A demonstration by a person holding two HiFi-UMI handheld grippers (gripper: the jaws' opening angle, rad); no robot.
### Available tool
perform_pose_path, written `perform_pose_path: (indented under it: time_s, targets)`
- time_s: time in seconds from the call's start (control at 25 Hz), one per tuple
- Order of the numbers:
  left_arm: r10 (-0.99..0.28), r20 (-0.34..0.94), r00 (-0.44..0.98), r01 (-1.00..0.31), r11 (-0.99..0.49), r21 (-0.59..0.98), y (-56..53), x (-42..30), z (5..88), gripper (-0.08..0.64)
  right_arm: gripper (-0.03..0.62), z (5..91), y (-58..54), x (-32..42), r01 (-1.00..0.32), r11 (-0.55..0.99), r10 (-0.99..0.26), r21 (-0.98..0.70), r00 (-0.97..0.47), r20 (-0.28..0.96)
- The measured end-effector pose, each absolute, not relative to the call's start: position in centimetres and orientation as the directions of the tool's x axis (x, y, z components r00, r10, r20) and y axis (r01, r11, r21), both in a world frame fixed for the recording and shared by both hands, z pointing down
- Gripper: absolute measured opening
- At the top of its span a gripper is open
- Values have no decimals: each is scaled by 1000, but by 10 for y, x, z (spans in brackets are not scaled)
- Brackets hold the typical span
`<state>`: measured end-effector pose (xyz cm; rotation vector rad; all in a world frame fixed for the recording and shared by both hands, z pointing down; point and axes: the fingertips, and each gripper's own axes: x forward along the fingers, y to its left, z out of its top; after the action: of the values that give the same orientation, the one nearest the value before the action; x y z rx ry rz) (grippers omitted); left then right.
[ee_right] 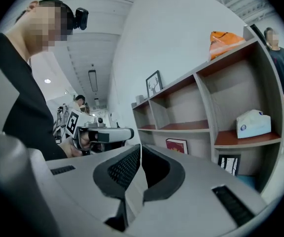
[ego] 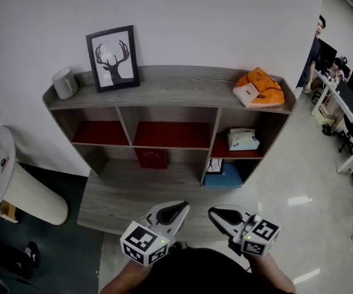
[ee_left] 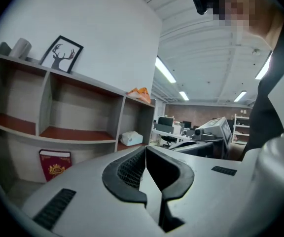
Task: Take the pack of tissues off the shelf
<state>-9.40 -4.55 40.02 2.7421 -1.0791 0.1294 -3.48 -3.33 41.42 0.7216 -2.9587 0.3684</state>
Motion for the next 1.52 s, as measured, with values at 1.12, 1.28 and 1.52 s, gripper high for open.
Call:
perform_pose_path:
  time_s: [1.12, 1.28, 1.52]
  targets:
    - [-538, 239, 808, -566, -822, 62, -264, 79, 431, 186, 18, 474, -125, 59, -643, 674, -569, -364, -766, 299]
    - [-573, 262, 777, -602, -797, 43, -278, 95, 445, 210, 18, 479, -123, 75, -646, 659, -578, -386, -763, 291]
    - [-657, 319, 684, -697, -717, 17, -302, 100, 468, 259, 18, 490, -112, 99, -665, 625, -603, -409, -744, 288]
